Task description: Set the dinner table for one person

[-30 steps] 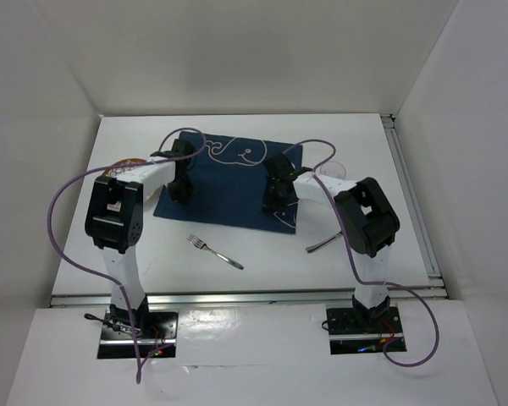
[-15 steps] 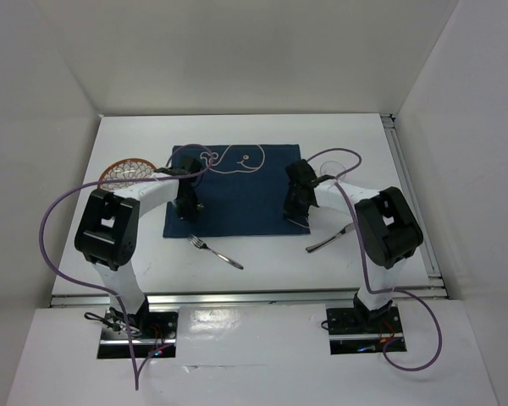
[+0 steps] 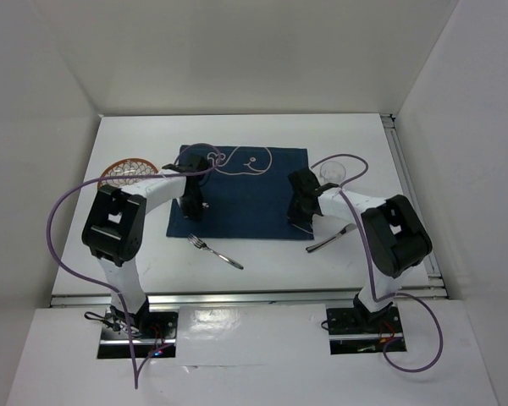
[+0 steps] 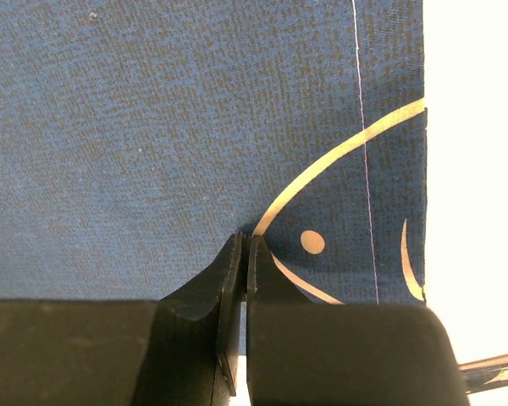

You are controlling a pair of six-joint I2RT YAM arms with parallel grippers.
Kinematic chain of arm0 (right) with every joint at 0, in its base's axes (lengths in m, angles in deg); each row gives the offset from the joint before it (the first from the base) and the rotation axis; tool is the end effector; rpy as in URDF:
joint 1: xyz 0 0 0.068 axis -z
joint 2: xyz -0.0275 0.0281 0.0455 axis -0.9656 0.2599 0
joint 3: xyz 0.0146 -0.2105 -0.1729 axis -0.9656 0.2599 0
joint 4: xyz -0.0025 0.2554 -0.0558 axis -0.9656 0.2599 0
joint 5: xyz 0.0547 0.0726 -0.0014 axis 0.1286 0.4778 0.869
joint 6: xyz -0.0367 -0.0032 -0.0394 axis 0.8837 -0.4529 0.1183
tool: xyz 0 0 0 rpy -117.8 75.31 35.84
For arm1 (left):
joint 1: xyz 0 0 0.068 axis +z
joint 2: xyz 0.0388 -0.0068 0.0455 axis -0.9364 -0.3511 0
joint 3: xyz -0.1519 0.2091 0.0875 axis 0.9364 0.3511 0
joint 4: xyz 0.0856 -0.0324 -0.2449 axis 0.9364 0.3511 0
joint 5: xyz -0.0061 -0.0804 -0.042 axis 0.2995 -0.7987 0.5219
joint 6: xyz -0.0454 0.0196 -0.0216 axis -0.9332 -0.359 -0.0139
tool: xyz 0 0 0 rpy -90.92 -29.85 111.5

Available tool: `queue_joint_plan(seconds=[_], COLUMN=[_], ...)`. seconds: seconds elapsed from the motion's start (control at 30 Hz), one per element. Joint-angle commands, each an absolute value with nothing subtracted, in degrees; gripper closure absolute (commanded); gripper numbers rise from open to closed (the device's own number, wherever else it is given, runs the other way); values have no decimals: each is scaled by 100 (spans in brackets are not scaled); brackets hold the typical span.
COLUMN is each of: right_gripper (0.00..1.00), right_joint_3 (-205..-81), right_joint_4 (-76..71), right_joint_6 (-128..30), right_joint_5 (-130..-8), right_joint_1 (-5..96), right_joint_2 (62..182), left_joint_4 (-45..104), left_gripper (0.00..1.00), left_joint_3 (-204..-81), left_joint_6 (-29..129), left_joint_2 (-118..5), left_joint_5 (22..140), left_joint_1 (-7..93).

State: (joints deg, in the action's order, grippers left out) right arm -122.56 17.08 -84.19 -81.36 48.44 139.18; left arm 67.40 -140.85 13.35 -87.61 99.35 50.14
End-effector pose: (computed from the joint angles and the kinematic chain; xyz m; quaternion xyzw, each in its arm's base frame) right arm 0.2939 0.1428 0.1531 0.1431 0.9616 0.0935 0.2149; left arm 0.3435 -0.1137 0.1637 -0.2568 0.9507 -0.0092 0.1738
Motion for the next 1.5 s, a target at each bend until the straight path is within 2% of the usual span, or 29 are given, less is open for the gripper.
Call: queue_joint_plan(seconds=[0.0, 0.6, 0.73, 0.83, 0.93, 0.97, 1.0, 1.03, 1.1, 1.13, 1.17, 1.2, 1.33, 1.47], right_gripper=[100, 100, 100, 100, 91, 87, 82, 73, 48, 34, 31, 25, 23, 22], right_joint_3=[-11976, -12477, -12678, -13160, -13749, -13873, -13979, -14119, -14208, -14209, -14209, -14209, -13849, -13542], right_joint_4=[2484, 2598, 2712, 2861, 2923, 2923, 2863, 2862, 2783, 2783, 2844, 2844, 2844, 2792], right_joint_6=[-8419, -8419, -8208, -7945, -7742, -7629, -7575, -7514, -7513, -7461, -7461, -7461, -7513, -7513], right_joint_5=[-8750, -8830, -8716, -8557, -8444, -8321, -8233, -8058, -8004, -8004, -8004, -8004, -7977, -7784], right_joint_1=[4813, 5112, 5112, 5051, 4928, 4849, 4848, 4692, 4533, 4453, 4313, 4312, 4181, 4180], right_joint_2=[14103, 14489, 13981, 13462, 13031, 12891, 12837, 12837, 12767, 12714, 12714, 12653, 12512, 12380], left_joint_4=[6881, 7039, 7328, 7698, 7962, 8014, 8015, 8015, 7963, 7962, 7962, 7962, 7840, 6927], left_gripper=[100, 100, 100, 94, 86, 77, 62, 56, 42, 24, 13, 9, 9, 3], left_joint_3=[-13928, -14042, -14304, -14718, -15270, -15403, -15526, -15728, -15861, -15861, -15861, -15801, -15064, -13765], left_joint_6=[1350, 1350, 1350, 1464, 1639, 1693, 1693, 1841, 1895, 1947, 1948, 1861, 1640, 1991], left_joint_2=[-9190, -9085, -8753, -8453, -7848, -7715, -7601, -7495, -7232, -7152, -6995, -6993, -6599, -6141], left_joint_5=[9724, 9987, 10197, 10365, 10436, 10488, 10489, 10549, 10603, 10603, 10672, 10769, 10824, 9431], left_joint_1=[4845, 4668, 4668, 4668, 4668, 4668, 4668, 4668, 4869, 5036, 5429, 5668, 7047, 8513])
